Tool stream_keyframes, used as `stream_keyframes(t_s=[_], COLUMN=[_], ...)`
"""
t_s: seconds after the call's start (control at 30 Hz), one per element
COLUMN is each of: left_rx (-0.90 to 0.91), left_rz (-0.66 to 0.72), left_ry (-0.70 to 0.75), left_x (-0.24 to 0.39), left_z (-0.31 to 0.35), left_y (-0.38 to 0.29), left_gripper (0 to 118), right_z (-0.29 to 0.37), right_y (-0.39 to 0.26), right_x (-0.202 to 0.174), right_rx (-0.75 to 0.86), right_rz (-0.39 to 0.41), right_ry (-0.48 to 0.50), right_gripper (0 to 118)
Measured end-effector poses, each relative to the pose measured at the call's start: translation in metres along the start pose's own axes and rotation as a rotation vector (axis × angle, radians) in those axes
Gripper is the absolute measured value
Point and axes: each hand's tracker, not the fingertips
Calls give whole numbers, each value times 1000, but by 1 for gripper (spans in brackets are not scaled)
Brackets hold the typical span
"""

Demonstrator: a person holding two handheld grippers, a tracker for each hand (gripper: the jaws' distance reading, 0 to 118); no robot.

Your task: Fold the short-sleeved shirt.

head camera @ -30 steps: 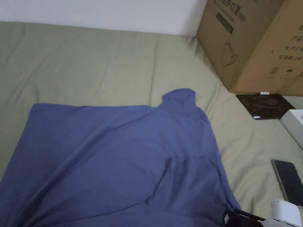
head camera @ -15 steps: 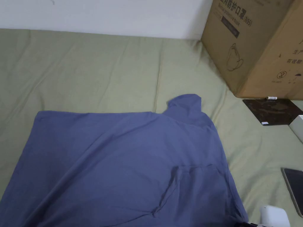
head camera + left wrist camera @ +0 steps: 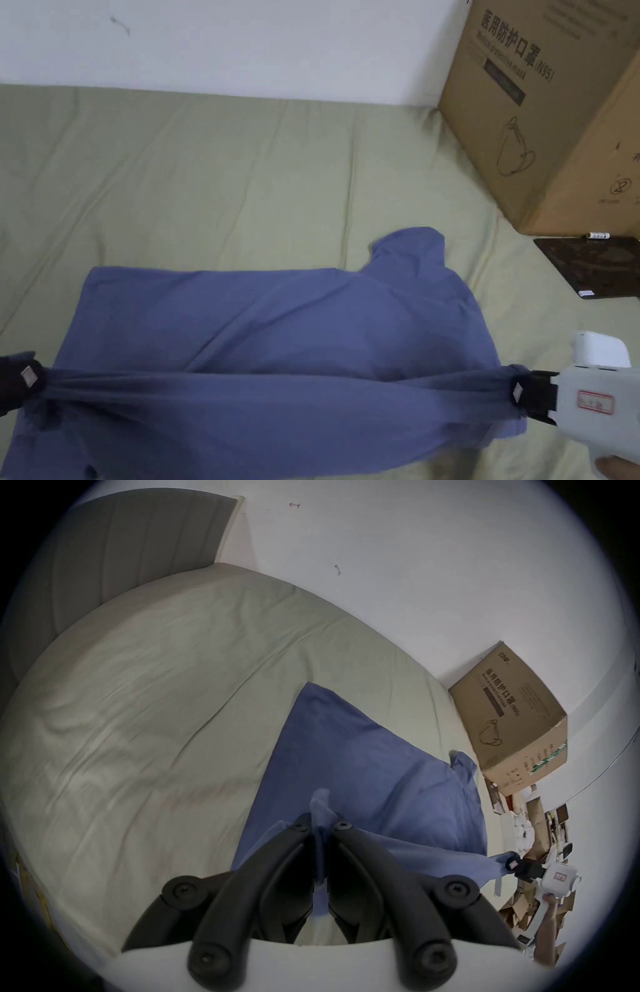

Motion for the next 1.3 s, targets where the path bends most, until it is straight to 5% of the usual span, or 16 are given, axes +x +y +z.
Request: stream_keyframes(t_s=[0.27, 0.33, 0.4, 0.57, 0.6, 0.63, 0.67, 0.7, 0.77, 0.83, 1.1, 1.13, 1.17, 1.2, 1.23, 1.3], left_rx=[-126, -116, -133, -174, -103, -55, -34, -44, -54, -75, -17, -8, -2, -30, -97, -206], left_rz=[-108, -116, -79, -77, -116, -133, -105, -70, 46, 117, -25, -49, -89, -111, -125, -145], left_ry=[122, 122, 123, 68, 89, 118, 161, 173, 109, 54, 83, 84, 85, 68, 69, 97], left_x=[16, 12, -7, 3, 4, 3, -18, -23, -35, -48, -29, -26, -24, -29, -28, -26], left_z=[-76, -85, -90, 2, 24, 44, 53, 66, 85, 88, 46, 35, 22, 5, -11, -37], left_y=[-3, -12, -17, -12, -15, -20, -25, -32, -61, -83, -64, -60, -55, -51, -47, -41], left_gripper=[6, 14, 44, 34, 10, 1, 1, 1, 1, 1, 2, 10, 32, 72, 91, 83], right_z=[-83, -95, -95, -8, 16, 32, 46, 54, 59, 60, 50, 53, 54, 54, 55, 56], right_y=[27, 23, 22, 16, 7, -4, -18, -32, -66, -92, -119, -114, -111, -109, -106, -101], right_x=[-11, -9, -3, 22, 21, 25, 27, 29, 42, 47, 49, 40, 37, 33, 30, 27], right_rx=[-89, -61, -29, 112, 111, 110, 115, 127, 126, 25, -23, -22, -20, -19, -19, -19], right_rz=[-3, -30, -88, -151, -127, -107, -89, -82, -113, -145, -299, -297, -289, -276, -258, -221], right_ry=[-51, -47, -34, 88, 73, 58, 31, -11, -111, -60, 20, 25, 31, 34, 35, 33], right_gripper=[9, 37, 95, 95, 93, 84, 54, 0, 0, 0, 0, 0, 0, 0, 0, 0])
